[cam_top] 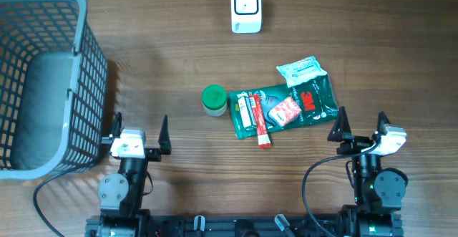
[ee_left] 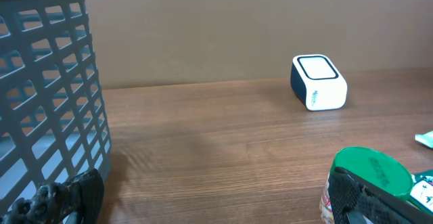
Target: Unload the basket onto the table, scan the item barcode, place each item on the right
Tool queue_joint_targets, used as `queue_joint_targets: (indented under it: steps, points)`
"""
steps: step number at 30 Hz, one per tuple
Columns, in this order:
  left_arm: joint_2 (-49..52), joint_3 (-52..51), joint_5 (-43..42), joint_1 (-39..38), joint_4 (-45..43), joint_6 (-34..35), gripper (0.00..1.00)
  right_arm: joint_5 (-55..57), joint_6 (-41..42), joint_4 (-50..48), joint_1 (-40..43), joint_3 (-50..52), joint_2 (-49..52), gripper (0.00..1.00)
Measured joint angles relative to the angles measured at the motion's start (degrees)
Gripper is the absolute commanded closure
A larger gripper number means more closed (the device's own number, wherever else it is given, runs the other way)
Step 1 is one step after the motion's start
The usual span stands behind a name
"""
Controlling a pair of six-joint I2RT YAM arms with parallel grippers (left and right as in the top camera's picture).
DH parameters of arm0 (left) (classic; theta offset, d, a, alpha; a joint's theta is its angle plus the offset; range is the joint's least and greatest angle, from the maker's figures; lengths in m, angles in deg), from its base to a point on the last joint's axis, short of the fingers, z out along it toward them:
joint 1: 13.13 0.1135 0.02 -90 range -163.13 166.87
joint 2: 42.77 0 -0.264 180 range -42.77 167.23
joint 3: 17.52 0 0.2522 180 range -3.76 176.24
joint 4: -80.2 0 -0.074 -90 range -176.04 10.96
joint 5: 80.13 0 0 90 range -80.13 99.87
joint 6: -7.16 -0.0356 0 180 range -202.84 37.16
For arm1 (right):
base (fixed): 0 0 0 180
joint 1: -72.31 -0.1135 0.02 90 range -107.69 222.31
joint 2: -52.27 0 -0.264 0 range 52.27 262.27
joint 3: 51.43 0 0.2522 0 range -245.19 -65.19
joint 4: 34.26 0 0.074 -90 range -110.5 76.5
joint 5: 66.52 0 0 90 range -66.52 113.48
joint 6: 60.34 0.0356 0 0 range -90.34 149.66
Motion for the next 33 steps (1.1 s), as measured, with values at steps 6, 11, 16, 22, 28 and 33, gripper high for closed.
queue_joint_targets:
  steps: [6, 11, 16, 22, 28, 33]
  points:
    - [-0.02, 0.0, -0.17, 0.0, 1.33, -0.35, 0.0, 0.0, 0.0, 0.0, 0.0, 0.0, 0.0, 0.0]
    - [-0.02, 0.0, -0.2, 0.0, 1.33, -0.28, 0.0, 0.0, 0.0, 0.0, 0.0, 0.0, 0.0, 0.0]
    - [-0.02, 0.0, -0.2, 0.0, 1.33, -0.07, 0.0, 0.0, 0.0, 0.0, -0.02, 0.0, 0.0, 0.0]
    - [-0.02, 0.0, -0.2, 0.0, 1.33, 1.18, 0.0, 0.0, 0.0, 0.02, 0.0, 0.0, 0.0, 0.0]
    - [-0.02, 0.0, -0.2, 0.0, 1.31, 1.62, 0.0, 0.0, 0.0, 0.02, -0.02, 0.0, 0.0, 0.0]
    - [-0.02, 0.0, -0.2, 0.0, 1.33, 1.66, 0.0, -0.02, 0.0, 0.0, 0.0, 0.0, 0.0, 0.0]
